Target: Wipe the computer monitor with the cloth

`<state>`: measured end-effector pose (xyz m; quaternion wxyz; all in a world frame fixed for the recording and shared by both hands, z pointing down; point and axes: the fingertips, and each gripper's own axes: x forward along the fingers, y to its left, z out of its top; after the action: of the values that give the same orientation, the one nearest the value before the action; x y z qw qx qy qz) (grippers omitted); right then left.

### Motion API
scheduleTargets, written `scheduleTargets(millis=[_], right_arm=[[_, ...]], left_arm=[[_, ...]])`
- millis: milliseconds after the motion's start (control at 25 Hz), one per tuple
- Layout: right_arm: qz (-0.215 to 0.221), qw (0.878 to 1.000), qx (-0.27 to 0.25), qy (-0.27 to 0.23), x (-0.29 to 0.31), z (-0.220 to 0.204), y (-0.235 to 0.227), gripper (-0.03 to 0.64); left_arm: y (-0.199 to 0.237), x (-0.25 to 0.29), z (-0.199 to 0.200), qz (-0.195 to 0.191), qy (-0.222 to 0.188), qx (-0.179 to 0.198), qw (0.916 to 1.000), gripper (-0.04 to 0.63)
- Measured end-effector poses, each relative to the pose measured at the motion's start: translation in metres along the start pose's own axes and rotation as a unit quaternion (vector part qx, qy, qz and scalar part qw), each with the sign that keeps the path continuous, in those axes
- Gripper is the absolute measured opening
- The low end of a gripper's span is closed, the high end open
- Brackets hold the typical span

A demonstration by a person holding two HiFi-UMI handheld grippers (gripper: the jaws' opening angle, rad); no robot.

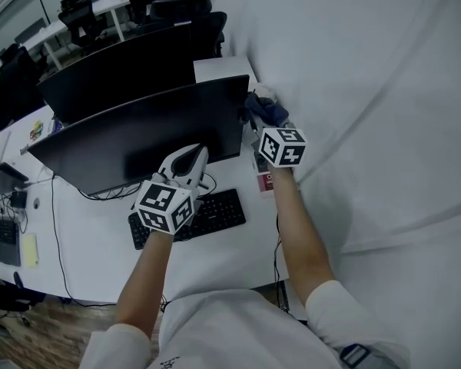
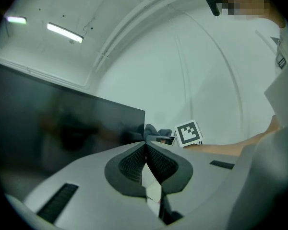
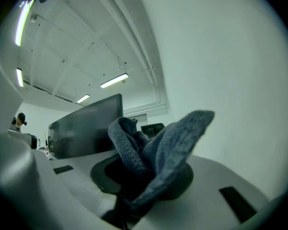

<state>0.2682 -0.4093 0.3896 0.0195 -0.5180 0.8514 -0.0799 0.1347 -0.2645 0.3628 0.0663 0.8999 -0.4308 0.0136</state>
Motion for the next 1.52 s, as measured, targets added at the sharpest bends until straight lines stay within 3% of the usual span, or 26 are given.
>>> scheduleTargets(millis=[480,1080,1320,1520], right_arm=[[0.014,0.998,-0.015,-0.066,-0.008,0.081,0.016,0.11],[0.008,0.994,-0.051,-0.101,-0.05,0.108,0.045,0.11],[0.042,0.992,-0.041,-0.109,-0.087,0.103,0.099,0.11],[0.077,0.99,0.007,-0.118,-0.13,0.084,0.157,0.11]], left_arm=[[0.003,-0.012,0.013,0.012,-0.012,0.013,0.9998,0.011],[0.015,-0.071,0.006,0.03,-0.016,0.011,0.9994,0.011],[0.019,-0.115,0.0,0.038,-0.022,-0.003,0.999,0.011],[0.02,-0.163,-0.004,0.048,-0.026,-0.014,0.9984,0.011]])
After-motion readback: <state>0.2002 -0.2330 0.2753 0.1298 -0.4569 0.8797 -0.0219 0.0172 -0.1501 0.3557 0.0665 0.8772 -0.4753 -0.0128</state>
